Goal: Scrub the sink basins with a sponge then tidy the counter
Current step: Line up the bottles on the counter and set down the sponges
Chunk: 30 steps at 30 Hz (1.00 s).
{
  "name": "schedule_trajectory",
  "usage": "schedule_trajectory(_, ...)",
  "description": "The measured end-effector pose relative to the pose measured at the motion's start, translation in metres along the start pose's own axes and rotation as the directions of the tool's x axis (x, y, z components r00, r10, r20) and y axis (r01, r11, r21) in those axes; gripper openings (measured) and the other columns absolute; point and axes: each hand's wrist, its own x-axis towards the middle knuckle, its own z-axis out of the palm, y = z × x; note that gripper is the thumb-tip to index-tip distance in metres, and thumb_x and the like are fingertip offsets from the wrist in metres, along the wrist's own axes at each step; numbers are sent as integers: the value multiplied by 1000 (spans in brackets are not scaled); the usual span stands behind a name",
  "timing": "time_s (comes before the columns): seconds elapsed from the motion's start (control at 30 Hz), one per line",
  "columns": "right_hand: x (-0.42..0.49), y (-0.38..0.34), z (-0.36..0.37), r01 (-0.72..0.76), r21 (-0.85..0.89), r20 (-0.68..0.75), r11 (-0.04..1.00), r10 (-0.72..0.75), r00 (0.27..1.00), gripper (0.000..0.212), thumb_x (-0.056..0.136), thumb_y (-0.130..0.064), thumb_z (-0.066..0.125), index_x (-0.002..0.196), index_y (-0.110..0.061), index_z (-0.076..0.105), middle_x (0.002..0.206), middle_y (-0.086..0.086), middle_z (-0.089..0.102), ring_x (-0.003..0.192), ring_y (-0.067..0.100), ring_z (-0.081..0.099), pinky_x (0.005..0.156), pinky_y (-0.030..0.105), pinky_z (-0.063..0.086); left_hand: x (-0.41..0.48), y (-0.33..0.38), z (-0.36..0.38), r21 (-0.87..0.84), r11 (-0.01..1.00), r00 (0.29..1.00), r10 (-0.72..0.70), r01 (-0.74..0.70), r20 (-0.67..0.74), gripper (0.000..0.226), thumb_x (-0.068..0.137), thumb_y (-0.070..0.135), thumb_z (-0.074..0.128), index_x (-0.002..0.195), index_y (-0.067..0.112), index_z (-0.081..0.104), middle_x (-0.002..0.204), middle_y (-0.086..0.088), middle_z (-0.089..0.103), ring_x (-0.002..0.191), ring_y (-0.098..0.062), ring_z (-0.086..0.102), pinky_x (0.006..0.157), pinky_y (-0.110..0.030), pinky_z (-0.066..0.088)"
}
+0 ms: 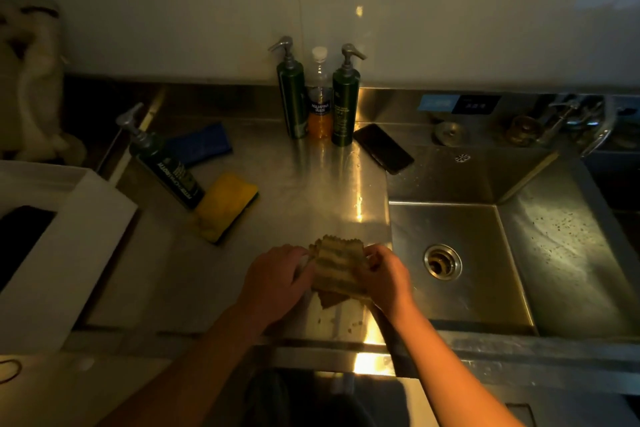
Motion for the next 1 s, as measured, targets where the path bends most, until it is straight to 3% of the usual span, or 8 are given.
schedule_trajectory(0.1, -6, -5, 0, 67, 177, 36, 982, -74, 997, 25, 83, -14, 75, 103, -24, 63, 90, -5, 65, 81, 12, 65, 70, 30, 56, -1, -1, -7, 27, 1000, 1000, -13, 13, 8, 55, 94, 58, 34, 121, 21, 65, 110, 2, 69, 95, -17, 62, 82, -30, 48)
schedule_trajectory(0.17, -4, -9, -3, 72, 180, 94, 981, -90, 991, 26, 86, -15, 72, 108, -24, 62, 94, -4, 67, 85, 12, 67, 69, 26, 57, -1, -1, -12, 35, 999, 1000, -14, 14, 18, 61, 93, 59, 29, 123, 20, 65, 113, 1, 68, 98, -19, 63, 84, -31, 47)
schedule_trajectory(0.3, 1, -32, -8, 62, 286, 62, 956, -83, 995, 20, 89, -11, 70, 99, -27, 65, 88, -7, 68, 72, 2, 66, 59, 14, 49, 2, 2, -26, 21, 1000, 1000, -18, 18, -17, 64, 94, 60, 27, 123, 17, 65, 116, -1, 68, 102, -21, 63, 88, -36, 50)
schedule_trajectory(0.43, 6, -72, -10, 72, 453, 30, 889, -96, 995, 14, 88, 5, 66, 100, -2, 69, 79, 2, 66, 58, -7, 61, 54, 6, 44, 11, 1, -49, -21, 999, 995, -30, 28, -94, 64, 93, 60, 33, 121, 15, 68, 114, -3, 70, 103, -23, 64, 90, -41, 51)
schedule_trajectory(0.6, 24, -112, -10, 137, 498, -11, 857, -152, 988, 29, 83, 18, 59, 104, 1, 69, 85, 8, 67, 66, 3, 65, 60, 10, 48, 28, -21, -80, 13, 1000, 983, 4, -1, -182, 55, 95, 56, 37, 113, 16, 71, 106, -2, 72, 94, -21, 66, 81, -36, 54)
schedule_trajectory(0.73, 43, -143, -9, 169, 431, -12, 886, -182, 983, 37, 86, 5, 65, 106, -26, 68, 97, -5, 68, 82, 10, 68, 71, 22, 57, 50, -44, -101, 86, 996, 963, 34, -12, -266, 45, 96, 51, 38, 100, 20, 71, 94, 1, 68, 85, -20, 63, 74, -30, 48)
schedule_trajectory(0.83, 58, -168, -1, 208, 373, -89, 904, -188, 978, 32, 88, -4, 67, 111, -25, 67, 102, -7, 67, 86, 6, 66, 72, 19, 56, 70, -67, -116, 68, 996, 967, 67, -51, -248, 41, 98, 50, 37, 91, 20, 64, 87, -1, 61, 81, -21, 58, 71, -38, 50)
schedule_trajectory(1.0, 95, -197, 23, 167, 372, -137, 913, -125, 983, 30, 91, -12, 68, 119, -21, 66, 108, -4, 66, 93, 10, 66, 79, 31, 59, 104, -99, -129, -65, 996, 983, 44, -56, -177, 67, 94, 69, 26, 115, 20, 67, 106, -1, 68, 97, -19, 64, 87, -37, 51)
